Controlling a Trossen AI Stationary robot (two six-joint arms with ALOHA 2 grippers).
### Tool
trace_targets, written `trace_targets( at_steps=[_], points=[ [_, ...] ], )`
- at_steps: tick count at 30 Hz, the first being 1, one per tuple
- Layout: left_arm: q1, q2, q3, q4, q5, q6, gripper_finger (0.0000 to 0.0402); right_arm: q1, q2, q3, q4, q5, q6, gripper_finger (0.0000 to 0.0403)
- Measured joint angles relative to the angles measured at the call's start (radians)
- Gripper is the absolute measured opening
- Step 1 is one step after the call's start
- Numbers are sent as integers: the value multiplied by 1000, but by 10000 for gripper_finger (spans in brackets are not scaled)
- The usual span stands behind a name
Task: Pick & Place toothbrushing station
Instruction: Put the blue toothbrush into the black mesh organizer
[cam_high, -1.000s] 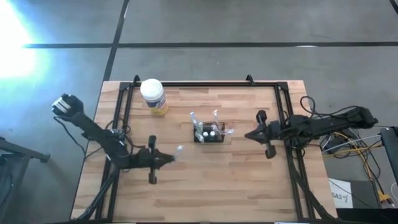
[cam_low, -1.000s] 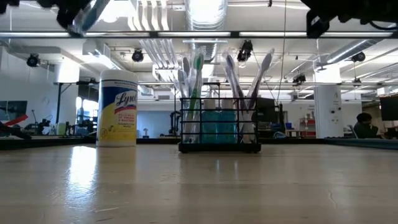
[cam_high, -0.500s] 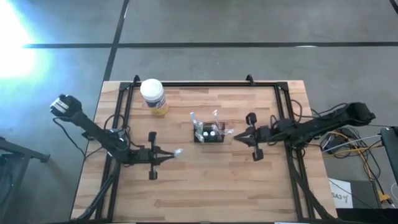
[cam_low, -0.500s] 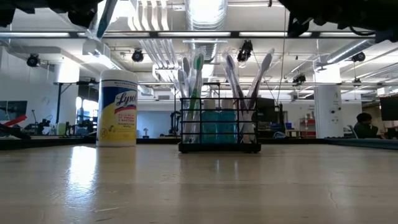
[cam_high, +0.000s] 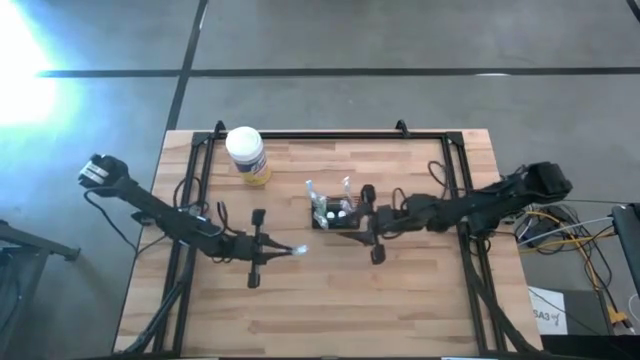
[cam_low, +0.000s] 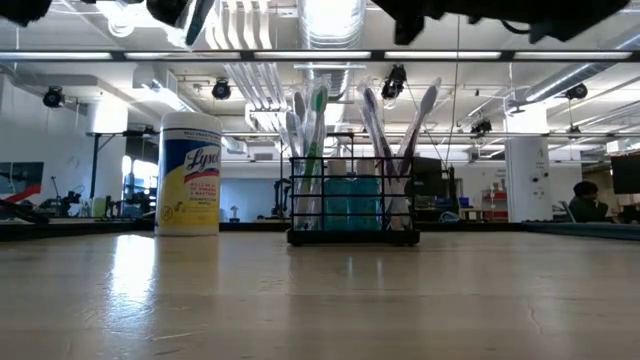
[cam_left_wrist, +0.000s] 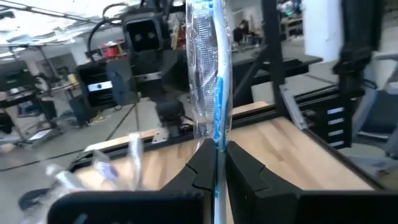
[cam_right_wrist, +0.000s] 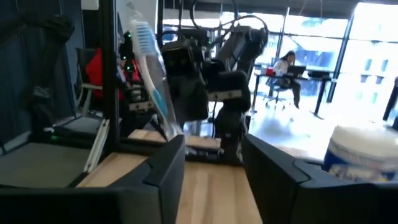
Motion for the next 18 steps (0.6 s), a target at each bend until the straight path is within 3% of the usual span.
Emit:
trace_targets(
  at_steps=[8, 18],
  points=[
    [35, 3, 65, -40, -147, 96, 22, -39, 158, 192, -11, -43, -47, 191],
    [79, 3, 64, -40, -154, 125, 20, -127, 287, 326, -16, -243, 80, 189]
  ],
)
